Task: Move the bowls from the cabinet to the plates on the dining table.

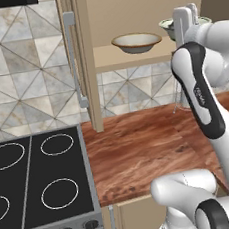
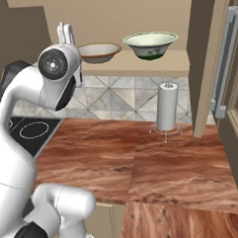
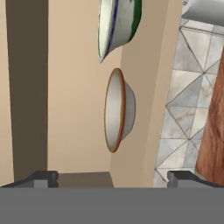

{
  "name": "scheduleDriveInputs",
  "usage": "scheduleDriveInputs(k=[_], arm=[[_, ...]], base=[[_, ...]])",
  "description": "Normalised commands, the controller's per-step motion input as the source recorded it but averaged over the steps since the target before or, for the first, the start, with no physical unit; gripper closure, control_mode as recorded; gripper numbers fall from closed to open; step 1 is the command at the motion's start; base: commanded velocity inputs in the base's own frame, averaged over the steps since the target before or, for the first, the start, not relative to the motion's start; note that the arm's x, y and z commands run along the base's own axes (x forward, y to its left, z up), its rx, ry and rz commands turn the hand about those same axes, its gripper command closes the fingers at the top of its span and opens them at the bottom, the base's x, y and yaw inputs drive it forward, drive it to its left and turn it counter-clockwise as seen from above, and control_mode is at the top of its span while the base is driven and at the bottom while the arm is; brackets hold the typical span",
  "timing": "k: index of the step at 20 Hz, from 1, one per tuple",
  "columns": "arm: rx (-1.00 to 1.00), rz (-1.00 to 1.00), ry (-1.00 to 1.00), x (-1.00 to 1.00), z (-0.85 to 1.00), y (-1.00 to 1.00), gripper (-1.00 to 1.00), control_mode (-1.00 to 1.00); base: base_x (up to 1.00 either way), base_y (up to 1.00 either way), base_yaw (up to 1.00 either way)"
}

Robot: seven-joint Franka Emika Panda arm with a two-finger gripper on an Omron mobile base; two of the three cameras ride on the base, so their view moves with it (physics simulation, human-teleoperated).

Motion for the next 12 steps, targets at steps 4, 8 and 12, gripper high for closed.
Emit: scheduleDriveInputs(k=[4, 8, 12], arm=[[-0.01, 0.13, 0.0, 0.29, -0.05, 0.0, -1.0, -1.0], [-0.01, 0.13, 0.0, 0.24, -0.04, -0.01, -1.0, -1.0], [-0.02, 0.12, 0.0, 0.2, 0.0, -0.05, -1.0, -1.0]], base=[[0.0, 0.0, 0.0], [0.0, 0.0, 0.0], [0.0, 0.0, 0.0]])
